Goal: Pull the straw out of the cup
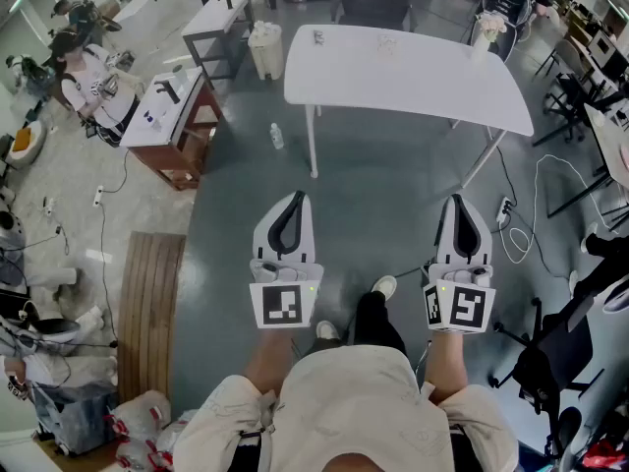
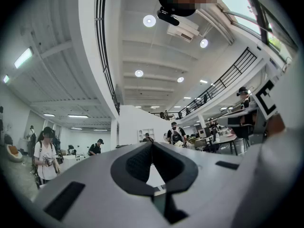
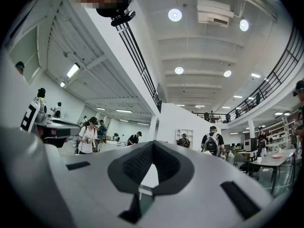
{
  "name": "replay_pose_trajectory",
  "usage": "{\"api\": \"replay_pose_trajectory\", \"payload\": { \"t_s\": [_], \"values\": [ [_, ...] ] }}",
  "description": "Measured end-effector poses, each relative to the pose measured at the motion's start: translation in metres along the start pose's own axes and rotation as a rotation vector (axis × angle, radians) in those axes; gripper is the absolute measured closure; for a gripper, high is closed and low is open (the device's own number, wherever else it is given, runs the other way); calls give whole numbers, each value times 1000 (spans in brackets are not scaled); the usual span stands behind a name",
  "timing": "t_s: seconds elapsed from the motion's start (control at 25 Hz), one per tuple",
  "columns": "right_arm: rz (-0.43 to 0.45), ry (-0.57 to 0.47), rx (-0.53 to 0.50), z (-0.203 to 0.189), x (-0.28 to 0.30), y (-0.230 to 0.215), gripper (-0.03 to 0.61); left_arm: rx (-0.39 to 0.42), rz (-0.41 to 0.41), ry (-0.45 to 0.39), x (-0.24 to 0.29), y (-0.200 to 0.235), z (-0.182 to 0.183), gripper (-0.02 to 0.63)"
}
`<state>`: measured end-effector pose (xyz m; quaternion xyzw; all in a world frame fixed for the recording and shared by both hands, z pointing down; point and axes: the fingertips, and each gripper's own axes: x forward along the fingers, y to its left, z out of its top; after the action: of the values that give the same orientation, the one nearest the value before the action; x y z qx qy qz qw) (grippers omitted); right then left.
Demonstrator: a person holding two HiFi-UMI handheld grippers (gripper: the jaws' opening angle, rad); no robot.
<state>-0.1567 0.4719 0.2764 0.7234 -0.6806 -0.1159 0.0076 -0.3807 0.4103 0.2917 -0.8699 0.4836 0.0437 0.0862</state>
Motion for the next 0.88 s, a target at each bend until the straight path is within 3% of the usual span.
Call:
{"api": "replay_pose_trajectory", "payload": {
  "t_s": [0.52, 0.88],
  "values": [
    [-33, 11, 29, -18, 20, -31, 577, 3, -19, 9, 37, -16, -7, 609],
    [-40, 22, 81, -53, 85, -78, 577, 31, -32, 46, 117, -32, -26, 609]
  ]
}}
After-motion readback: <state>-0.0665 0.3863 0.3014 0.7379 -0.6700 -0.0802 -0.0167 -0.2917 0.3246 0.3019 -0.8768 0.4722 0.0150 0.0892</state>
